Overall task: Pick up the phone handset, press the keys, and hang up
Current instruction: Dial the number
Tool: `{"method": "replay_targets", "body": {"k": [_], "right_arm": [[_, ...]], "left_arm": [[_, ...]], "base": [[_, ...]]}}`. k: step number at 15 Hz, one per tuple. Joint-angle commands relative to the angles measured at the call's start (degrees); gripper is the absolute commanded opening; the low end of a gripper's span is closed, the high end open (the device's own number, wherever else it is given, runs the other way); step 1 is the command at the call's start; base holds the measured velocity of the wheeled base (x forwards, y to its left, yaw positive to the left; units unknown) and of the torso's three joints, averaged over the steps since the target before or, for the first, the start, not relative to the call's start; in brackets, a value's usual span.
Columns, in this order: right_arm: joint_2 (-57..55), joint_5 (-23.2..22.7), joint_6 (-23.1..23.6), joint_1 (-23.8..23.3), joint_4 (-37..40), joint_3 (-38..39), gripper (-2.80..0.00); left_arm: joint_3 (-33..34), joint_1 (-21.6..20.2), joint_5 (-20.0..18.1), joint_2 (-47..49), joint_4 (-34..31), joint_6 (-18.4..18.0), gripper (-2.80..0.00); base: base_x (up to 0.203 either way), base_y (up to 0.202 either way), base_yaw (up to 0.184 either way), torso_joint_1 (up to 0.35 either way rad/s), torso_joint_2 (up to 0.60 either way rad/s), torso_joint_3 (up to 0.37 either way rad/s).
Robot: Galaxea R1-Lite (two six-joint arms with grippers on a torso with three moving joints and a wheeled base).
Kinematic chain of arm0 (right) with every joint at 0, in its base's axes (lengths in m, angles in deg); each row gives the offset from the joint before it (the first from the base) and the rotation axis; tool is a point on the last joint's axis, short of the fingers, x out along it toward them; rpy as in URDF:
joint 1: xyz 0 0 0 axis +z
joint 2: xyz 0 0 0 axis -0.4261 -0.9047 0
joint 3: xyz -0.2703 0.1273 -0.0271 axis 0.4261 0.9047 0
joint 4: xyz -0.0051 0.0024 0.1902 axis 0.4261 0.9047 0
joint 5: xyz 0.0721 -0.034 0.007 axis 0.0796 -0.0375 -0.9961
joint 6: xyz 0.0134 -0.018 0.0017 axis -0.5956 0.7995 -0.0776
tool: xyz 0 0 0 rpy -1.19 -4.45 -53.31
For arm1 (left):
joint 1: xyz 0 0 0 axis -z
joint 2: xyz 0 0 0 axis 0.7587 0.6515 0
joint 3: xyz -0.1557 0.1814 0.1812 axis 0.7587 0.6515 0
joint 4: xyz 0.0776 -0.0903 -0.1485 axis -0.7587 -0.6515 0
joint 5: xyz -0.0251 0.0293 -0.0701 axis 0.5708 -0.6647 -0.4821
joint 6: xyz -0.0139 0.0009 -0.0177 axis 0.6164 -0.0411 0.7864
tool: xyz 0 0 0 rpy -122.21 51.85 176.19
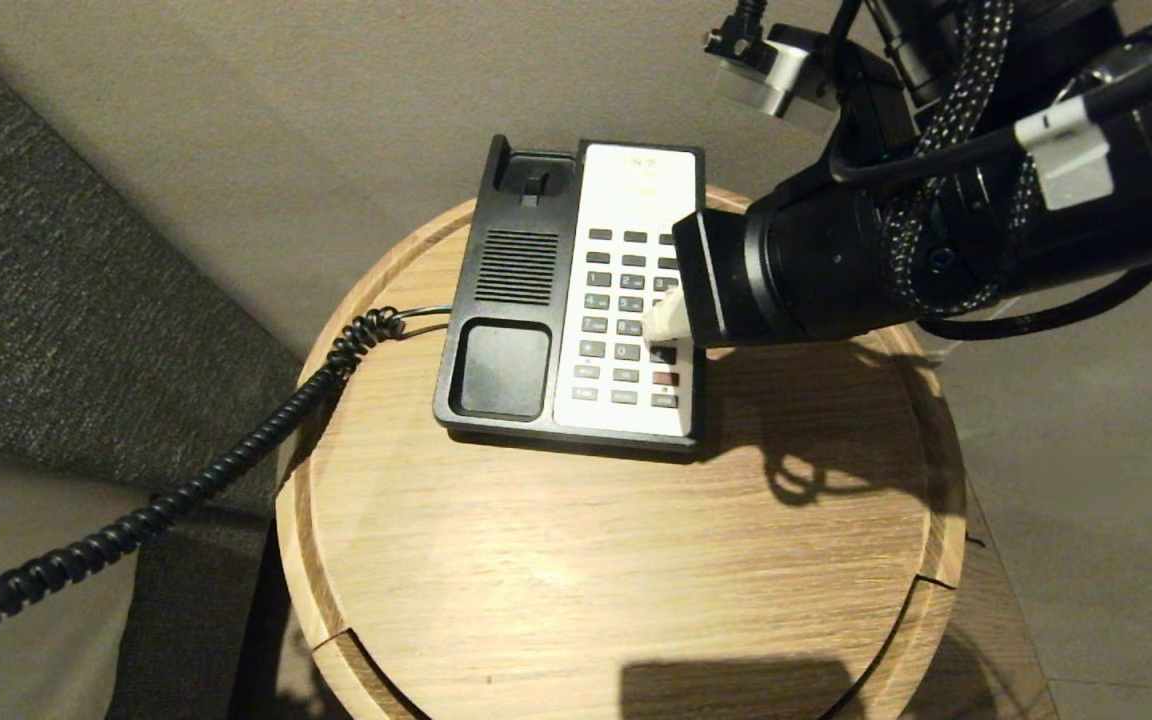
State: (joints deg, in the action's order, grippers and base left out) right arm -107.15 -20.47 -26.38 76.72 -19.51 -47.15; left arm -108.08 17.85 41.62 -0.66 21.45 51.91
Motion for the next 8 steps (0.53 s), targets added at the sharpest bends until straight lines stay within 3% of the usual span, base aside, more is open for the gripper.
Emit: {"method": "replay_targets", "body": {"k": [1,8], "right_arm": [[0.2,0.2,-0.1,0.0,0.4,0.1,-2.8],[2.5,-0.5,-1.2,2.3,0.2,-0.6,-2.8]], "left_arm": [[0.0,0.0,0.1,0.0,-0.1,0.2,-2.8],[0.3,0.0,0.1,0.1,0.0,0.2,-2.8]], "base": [[0.0,0.0,0.0,0.0,0.0,0.0],[0.0,0.0,0.0,0.0,0.0,0.0]]}}
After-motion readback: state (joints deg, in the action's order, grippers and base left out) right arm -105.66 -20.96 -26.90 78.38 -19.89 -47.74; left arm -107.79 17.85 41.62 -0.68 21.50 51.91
